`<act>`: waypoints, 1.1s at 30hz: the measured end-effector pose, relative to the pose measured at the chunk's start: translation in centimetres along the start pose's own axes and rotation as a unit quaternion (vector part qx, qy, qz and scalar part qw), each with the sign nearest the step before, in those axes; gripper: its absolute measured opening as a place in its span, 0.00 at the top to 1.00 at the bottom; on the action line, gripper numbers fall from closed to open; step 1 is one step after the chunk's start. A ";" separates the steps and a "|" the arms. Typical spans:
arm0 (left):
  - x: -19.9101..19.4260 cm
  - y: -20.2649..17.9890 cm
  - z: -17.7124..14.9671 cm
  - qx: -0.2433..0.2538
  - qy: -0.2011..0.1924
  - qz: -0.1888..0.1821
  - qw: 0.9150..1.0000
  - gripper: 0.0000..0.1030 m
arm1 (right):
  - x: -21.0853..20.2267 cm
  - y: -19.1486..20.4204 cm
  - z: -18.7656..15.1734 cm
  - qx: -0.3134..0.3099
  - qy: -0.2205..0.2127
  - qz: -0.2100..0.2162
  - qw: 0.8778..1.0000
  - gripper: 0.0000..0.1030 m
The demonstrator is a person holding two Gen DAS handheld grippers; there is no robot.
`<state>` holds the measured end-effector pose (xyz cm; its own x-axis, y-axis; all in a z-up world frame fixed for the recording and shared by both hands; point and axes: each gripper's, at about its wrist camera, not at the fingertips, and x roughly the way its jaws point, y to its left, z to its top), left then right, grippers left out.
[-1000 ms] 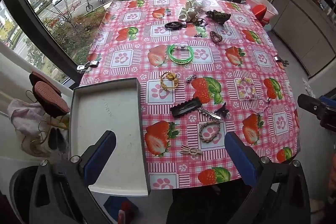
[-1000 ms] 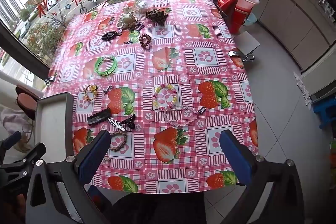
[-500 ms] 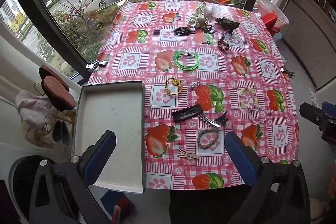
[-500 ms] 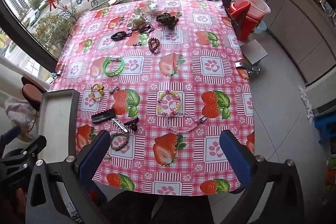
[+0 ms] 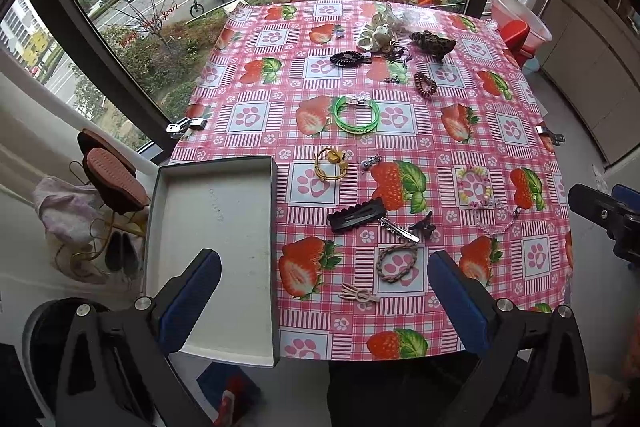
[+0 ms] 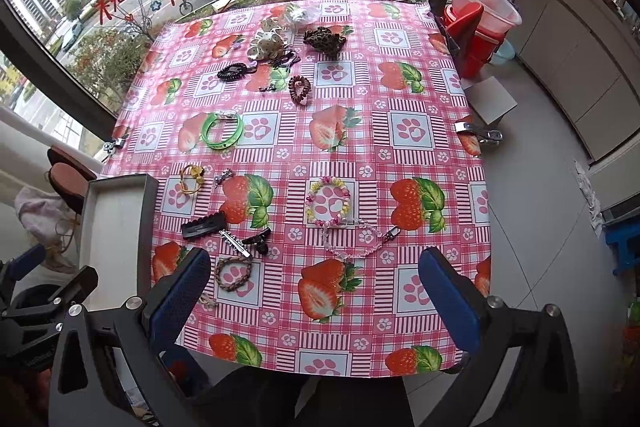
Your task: Organize jewelry
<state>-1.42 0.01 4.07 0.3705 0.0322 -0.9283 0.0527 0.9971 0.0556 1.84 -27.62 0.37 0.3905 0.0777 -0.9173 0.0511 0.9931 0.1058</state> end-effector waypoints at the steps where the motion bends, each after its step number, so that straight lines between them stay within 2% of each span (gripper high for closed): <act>1: 0.0 0.0 0.0 0.000 0.000 0.000 1.000 0.00 | 0.0 0.1 0.0 -0.001 -0.001 0.000 1.000 0.00; 33: 0.4 -0.2 0.0 0.006 0.006 -0.003 1.000 0.00 | 0.3 0.8 0.0 -0.005 0.003 0.004 1.000 0.00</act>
<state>-1.27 -0.13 3.74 0.3583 0.0262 -0.9333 0.0673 0.9963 0.0538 2.00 -26.82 0.16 0.3847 0.0855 -0.9191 0.0399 0.9932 0.1091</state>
